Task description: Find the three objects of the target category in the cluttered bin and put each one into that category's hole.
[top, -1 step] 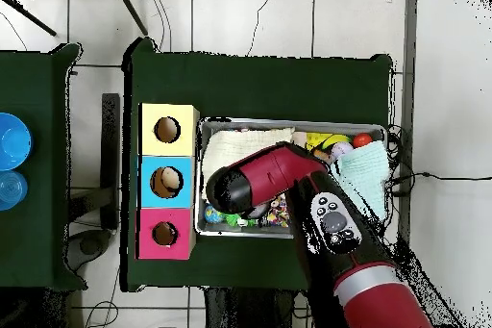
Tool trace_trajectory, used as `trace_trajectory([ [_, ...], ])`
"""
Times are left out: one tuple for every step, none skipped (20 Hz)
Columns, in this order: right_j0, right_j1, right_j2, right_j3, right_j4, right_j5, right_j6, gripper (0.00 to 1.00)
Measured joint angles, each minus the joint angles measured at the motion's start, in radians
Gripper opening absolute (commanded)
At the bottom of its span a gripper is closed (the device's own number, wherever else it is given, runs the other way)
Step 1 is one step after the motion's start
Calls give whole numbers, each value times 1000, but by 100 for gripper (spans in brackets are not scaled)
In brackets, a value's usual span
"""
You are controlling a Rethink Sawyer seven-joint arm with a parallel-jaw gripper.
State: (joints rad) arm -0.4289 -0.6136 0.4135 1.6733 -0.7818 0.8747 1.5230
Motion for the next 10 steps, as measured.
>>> trace_trajectory([
  [3,1,-1,-2,0,1,0,100],
  [5,2,-2,-3,0,1,0,100],
  [5,2,-3,-4,0,1,0,100],
  [8,7,-5,-8,0,1,0,100],
  [8,11,-6,-11,-3,1,0,100],
  [8,15,-7,-13,-6,1,0,100],
  [8,17,-8,-15,-9,1,0,100],
  [8,27,-11,-20,-17,1,0,100],
  [8,31,-12,-22,-22,1,0,100],
  [8,34,-13,-24,-25,1,0,100],
])
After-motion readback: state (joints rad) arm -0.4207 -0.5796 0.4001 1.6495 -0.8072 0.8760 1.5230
